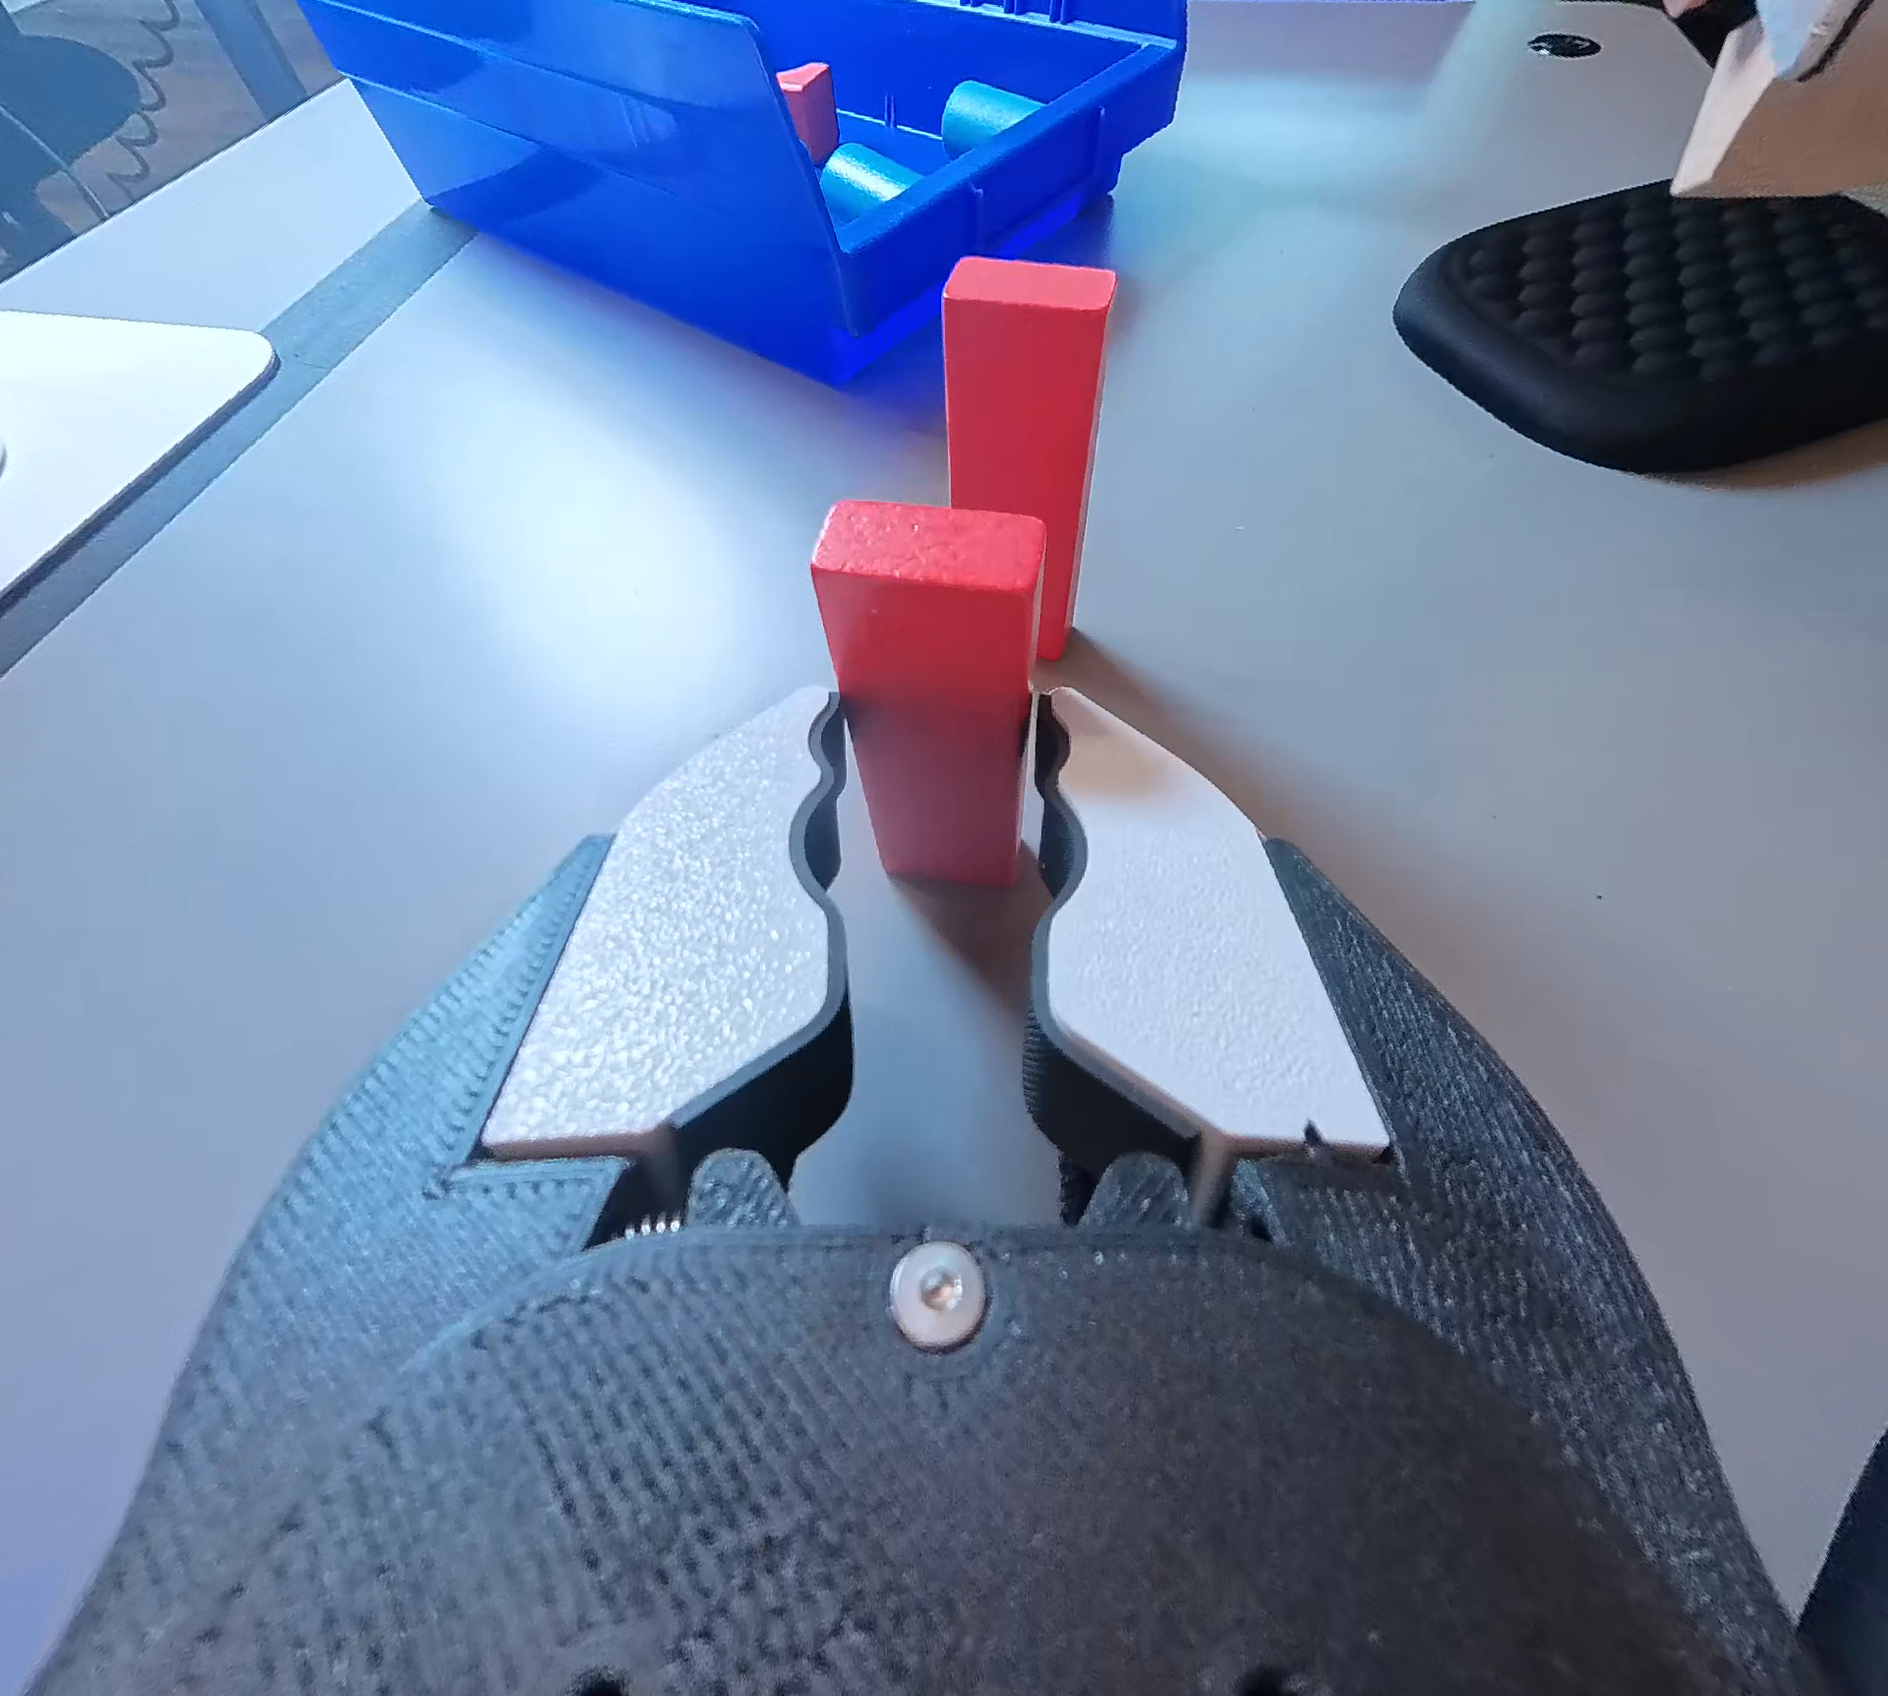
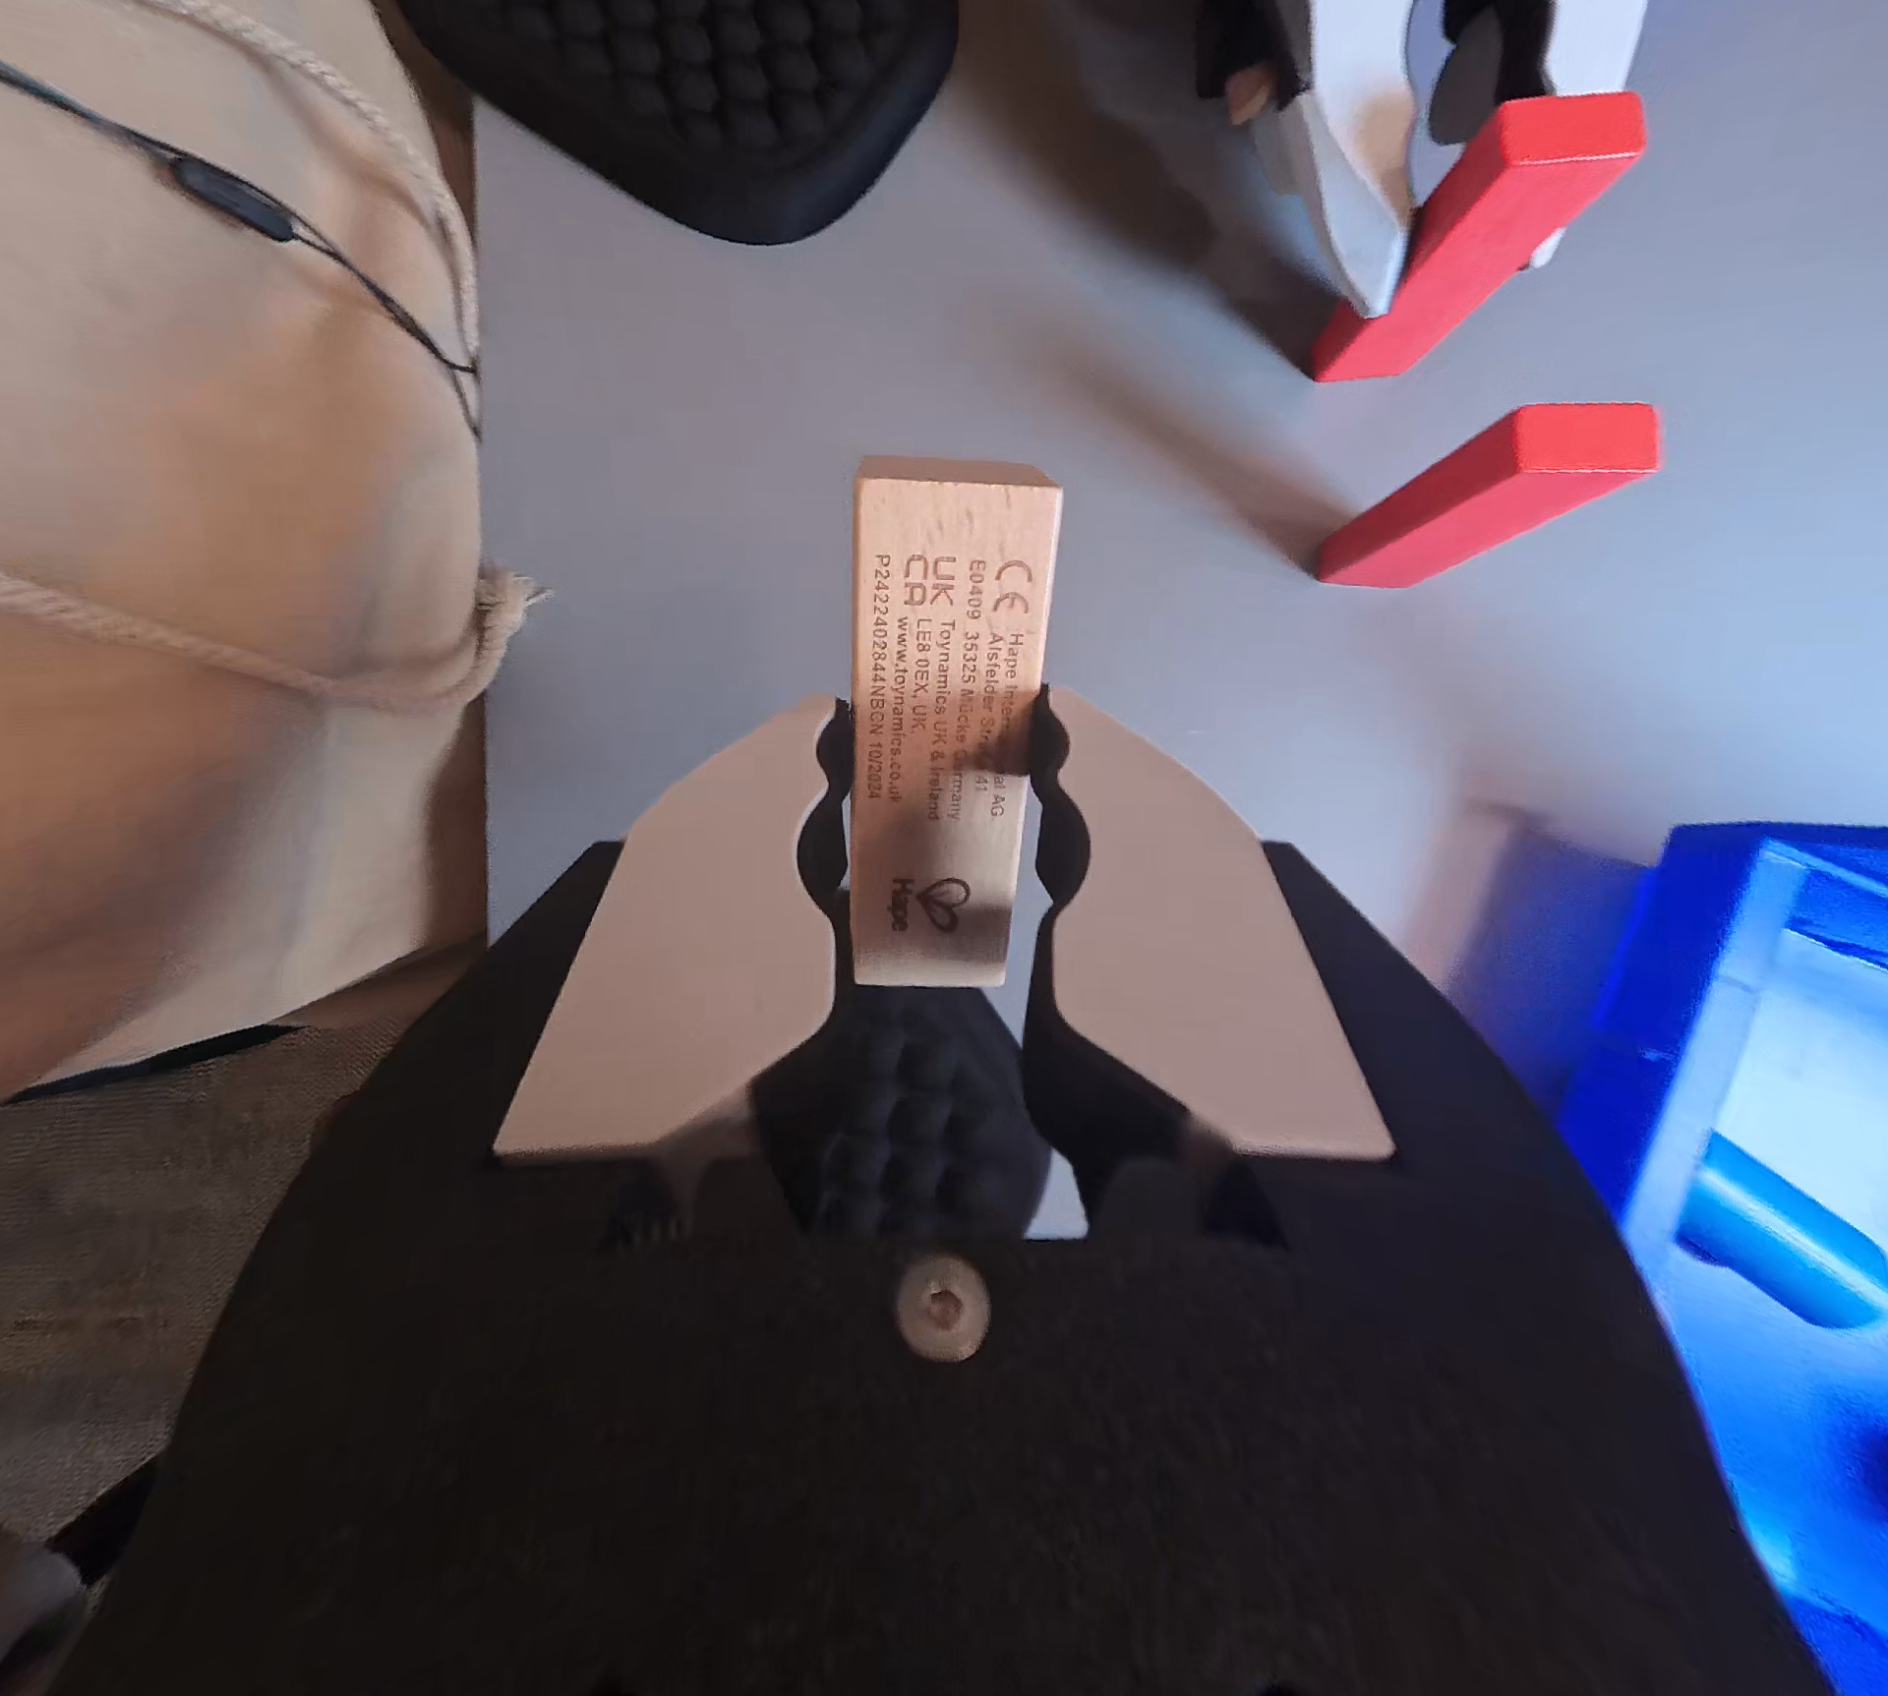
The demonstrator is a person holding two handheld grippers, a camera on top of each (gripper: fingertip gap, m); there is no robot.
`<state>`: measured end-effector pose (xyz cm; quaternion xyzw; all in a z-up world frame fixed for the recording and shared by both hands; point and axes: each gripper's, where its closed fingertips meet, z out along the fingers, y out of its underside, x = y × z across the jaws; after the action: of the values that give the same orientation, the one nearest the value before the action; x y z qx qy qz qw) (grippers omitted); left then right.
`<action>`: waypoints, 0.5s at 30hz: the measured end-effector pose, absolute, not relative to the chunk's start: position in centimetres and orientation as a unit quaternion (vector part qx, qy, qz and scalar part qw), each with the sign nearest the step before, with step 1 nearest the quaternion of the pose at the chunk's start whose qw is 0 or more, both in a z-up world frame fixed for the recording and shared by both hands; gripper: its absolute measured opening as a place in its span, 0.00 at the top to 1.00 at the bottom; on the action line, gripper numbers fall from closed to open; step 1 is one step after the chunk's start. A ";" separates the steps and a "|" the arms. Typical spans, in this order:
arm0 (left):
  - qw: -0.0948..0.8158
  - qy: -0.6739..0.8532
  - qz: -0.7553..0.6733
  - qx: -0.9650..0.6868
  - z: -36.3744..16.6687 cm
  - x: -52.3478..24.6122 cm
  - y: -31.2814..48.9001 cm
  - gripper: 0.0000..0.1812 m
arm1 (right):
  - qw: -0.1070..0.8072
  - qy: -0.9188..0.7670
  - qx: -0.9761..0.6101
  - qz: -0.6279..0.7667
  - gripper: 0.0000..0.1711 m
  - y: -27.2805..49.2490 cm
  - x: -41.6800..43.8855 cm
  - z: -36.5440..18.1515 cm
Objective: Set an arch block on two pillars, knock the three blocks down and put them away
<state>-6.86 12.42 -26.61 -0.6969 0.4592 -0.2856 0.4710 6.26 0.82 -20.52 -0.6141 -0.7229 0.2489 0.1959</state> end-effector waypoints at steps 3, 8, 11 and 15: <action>0.472 0.460 -0.285 -0.696 -26.6 -6.9 12.5 0.81 | 0.197 -0.725 -0.624 0.216 0.81 2.4 5.5 -19.7; 0.472 0.459 -0.289 -0.696 -26.5 -6.9 12.4 0.78 | 0.187 -0.739 -0.630 0.150 0.80 5.8 3.3 -17.4; 0.490 0.444 -0.293 -0.691 -25.5 -7.1 12.4 0.72 | 0.170 -0.746 -0.637 0.093 0.80 8.6 1.5 -15.6; 0.528 0.425 -0.264 -0.687 -23.3 -8.0 11.6 0.68 | 0.138 -0.749 -0.647 0.032 0.80 11.3 -1.3 -13.8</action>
<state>-8.03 11.58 -23.31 -0.6866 0.4246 -0.2642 0.5278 -1.27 11.34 -13.83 -0.6473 -0.7489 0.0323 0.1382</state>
